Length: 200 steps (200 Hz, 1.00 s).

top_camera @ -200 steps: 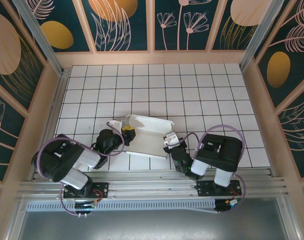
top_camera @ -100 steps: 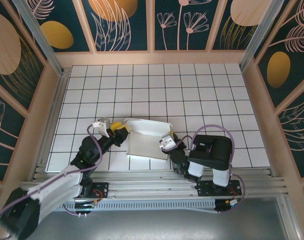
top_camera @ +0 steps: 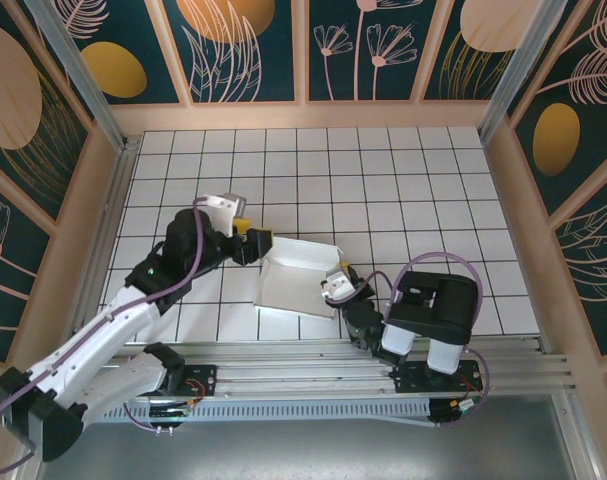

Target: Fold the paper box

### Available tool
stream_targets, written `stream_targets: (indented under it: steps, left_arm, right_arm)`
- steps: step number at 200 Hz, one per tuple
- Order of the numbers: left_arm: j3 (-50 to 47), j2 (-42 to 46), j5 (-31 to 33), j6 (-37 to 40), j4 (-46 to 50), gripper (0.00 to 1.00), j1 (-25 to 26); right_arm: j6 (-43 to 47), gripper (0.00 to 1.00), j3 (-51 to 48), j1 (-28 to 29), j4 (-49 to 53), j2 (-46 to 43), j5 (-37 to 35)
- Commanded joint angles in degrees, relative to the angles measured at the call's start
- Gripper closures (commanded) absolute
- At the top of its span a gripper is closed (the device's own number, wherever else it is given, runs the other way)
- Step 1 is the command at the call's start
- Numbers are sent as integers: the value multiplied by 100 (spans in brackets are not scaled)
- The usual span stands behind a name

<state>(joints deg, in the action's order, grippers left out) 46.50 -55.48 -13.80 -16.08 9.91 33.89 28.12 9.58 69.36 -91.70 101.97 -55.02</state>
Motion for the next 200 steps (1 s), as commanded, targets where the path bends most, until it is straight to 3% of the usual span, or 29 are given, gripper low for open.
stream_targets:
  steps: [1, 15, 34, 55, 78, 95, 110, 138, 179, 200]
  left_arm:
    - [637, -250, -918, 1975, 1067, 22, 64]
    - [726, -358, -439, 2823, 1047, 13, 62]
    - [733, -618, -806, 3995, 1090, 5, 108]
    - [424, -767, -1004, 4986, 835, 4, 162]
    - [-275, -672, -341, 5643, -411, 1, 201]
    - [-620, -668, -186, 6120, -1277, 1, 190]
    - [-492, -880, -25, 6201, -1532, 1, 193]
    - [312, -1614, 346, 6114, -997, 1, 189]
    - [1103, -2431, -573, 6075, 5, 1, 193]
    - [1169, -2683, -711, 5988, 259, 1, 190]
  right_arm:
    - [-271, 100, -46, -35, 440, -277, 431]
    - [-412, 100, -23, -133, 764, -422, 672]
    - [-487, 100, -20, -311, 991, -598, 935]
    - [-493, 100, -59, -584, 1072, -771, 1257]
    - [-399, 100, -62, -854, 1142, -867, 1638]
    - [-399, 100, -53, -1054, 1196, -927, 1963]
    - [-446, 100, -13, -1202, 1327, -976, 2174]
    - [-426, 100, 85, -1344, 1438, -946, 2424]
    - [-433, 100, 173, -1490, 1351, -745, 2567]
    - [-482, 100, 207, -1518, 1323, -665, 2615]
